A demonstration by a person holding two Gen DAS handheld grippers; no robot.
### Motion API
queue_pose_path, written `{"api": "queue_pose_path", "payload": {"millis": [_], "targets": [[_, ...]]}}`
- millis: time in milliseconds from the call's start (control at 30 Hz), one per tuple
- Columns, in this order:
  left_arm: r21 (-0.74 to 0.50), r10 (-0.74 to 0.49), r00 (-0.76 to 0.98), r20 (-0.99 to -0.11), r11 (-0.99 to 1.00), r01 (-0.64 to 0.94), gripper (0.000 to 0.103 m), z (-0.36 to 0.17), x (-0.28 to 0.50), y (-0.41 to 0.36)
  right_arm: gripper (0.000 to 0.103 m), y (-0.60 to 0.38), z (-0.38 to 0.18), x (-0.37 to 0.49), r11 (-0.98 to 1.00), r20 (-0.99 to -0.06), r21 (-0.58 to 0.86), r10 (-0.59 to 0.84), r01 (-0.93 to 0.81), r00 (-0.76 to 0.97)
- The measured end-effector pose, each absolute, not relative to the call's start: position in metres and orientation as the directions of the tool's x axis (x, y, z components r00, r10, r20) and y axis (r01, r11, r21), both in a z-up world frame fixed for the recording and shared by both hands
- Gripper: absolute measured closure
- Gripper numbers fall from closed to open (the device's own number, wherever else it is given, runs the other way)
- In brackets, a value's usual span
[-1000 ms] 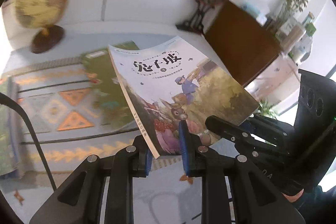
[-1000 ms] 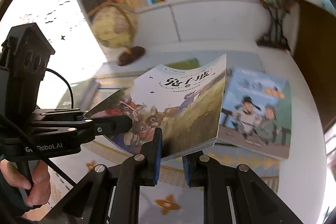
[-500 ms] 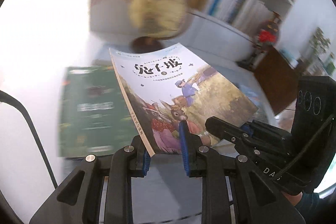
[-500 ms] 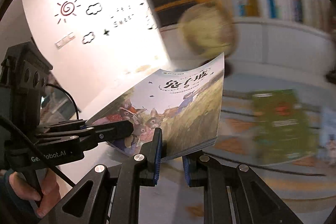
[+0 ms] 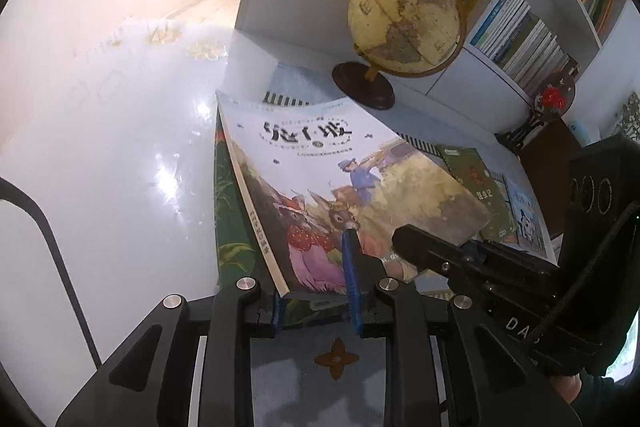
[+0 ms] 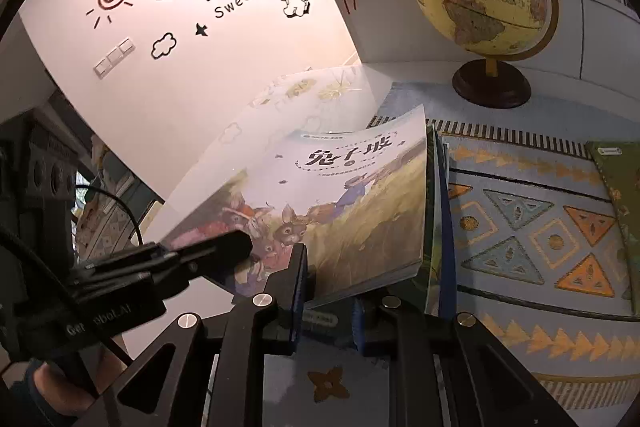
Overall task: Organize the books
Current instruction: 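Lift and carry the white book toward the stack with both grippers, then lower the white book onto the stack and open both grippers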
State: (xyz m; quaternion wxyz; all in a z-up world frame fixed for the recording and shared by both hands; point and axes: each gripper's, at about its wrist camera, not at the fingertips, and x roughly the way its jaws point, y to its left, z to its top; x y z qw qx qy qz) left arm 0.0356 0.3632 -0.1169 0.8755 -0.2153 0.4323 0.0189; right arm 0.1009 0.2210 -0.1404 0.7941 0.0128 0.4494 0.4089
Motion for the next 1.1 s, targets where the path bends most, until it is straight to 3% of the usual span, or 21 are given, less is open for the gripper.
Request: {"api": "queue_pose_path", "payload": {"millis": [267, 433, 600, 633, 667, 733, 1100], "targets": [[-0.413, -0.199, 0.567, -0.8, 0.868, -0.278, 0.075, -0.145, 0.034, 0.372, 0.082, 0.228, -0.163, 0.103, 0.699, -0.744, 0.411, 0.628, -0.585, 0.228], [-0.329, -0.098, 0.551, -0.829, 0.882, -0.337, 0.075, -0.143, 0.018, 0.376, 0.08, 0.231, -0.173, 0.102, 0.688, -0.752, 0.446, 0.635, -0.572, 0.177], [-0.284, -0.035, 0.531, -0.846, 0.874, -0.395, 0.075, -0.141, -0.005, 0.377, 0.07, 0.222, -0.188, 0.103, 0.686, -0.772, 0.491, 0.628, -0.537, 0.097], [-0.284, -0.03, 0.532, -0.846, 0.87, -0.403, 0.075, -0.141, -0.009, 0.376, 0.067, 0.217, -0.188, 0.101, 0.671, -0.763, 0.511, 0.642, -0.538, 0.076], [-0.284, -0.025, 0.533, -0.846, 0.866, -0.411, 0.075, -0.139, -0.013, 0.374, 0.057, 0.213, -0.187, 0.099, 0.657, -0.757, 0.523, 0.651, -0.543, 0.058], [-0.287, -0.021, 0.541, -0.841, 0.865, -0.412, 0.075, -0.135, -0.018, 0.365, 0.051, 0.206, -0.183, 0.093, 0.648, -0.754, 0.523, 0.655, -0.553, 0.054], [-0.304, -0.073, 0.598, -0.798, 0.906, -0.295, 0.075, -0.101, -0.02, 0.241, 0.05, 0.082, -0.145, 0.044, 0.664, -0.746, 0.486, 0.654, -0.569, 0.126]]}}
